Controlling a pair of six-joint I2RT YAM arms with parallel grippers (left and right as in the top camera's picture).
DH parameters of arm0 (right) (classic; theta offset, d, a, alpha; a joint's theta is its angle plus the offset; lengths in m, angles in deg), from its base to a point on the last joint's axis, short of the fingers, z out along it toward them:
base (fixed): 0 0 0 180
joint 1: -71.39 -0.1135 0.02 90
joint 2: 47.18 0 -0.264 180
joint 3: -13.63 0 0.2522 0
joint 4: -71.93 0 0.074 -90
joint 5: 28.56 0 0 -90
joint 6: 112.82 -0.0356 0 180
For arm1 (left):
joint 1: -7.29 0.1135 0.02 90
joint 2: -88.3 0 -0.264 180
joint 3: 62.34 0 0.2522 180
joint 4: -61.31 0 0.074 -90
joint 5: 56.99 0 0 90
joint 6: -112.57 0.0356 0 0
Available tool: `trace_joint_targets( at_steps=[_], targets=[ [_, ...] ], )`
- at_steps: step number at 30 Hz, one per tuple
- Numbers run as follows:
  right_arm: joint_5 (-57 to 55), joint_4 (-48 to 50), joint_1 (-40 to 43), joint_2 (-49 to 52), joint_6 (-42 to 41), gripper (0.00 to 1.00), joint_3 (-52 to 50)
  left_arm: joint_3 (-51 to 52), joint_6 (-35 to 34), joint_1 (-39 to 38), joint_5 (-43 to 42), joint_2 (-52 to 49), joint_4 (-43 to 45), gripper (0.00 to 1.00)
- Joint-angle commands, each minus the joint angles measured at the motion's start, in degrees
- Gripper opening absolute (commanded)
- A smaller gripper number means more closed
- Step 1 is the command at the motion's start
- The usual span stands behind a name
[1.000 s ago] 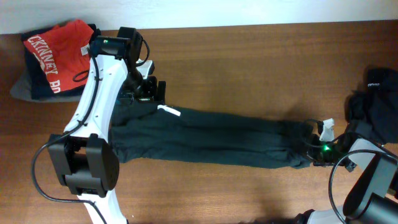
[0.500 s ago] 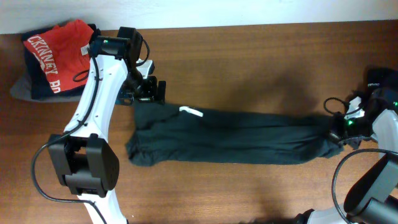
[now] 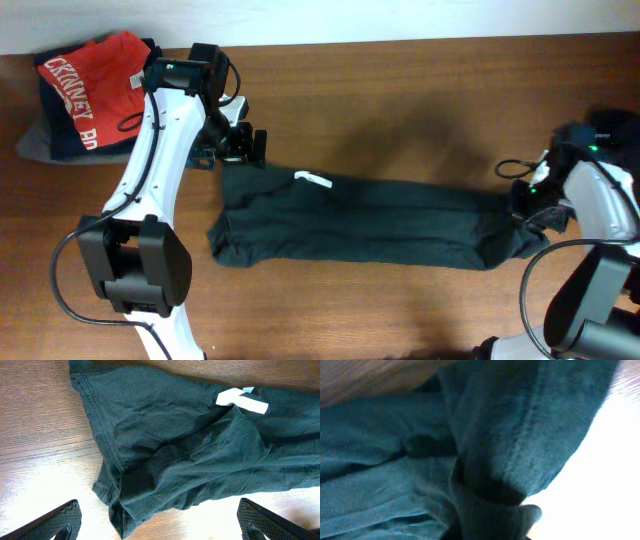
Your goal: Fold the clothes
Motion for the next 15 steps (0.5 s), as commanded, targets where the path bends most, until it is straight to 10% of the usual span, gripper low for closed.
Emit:
trace_joint_targets(
  at_steps=[1, 15],
  targets=[
    [-4.24, -0.61, -4.5, 0.07, -1.95, 0.04, 0.26, 0.26, -0.48, -0.09, -0.17, 0.79, -0.02, 0.99],
    [-4.39, -2.03, -18.99, 0.07, -4.83, 0.04, 0.26, 0.26, -0.09, -0.07, -0.17, 0.79, -0.04, 0.99]
  ],
)
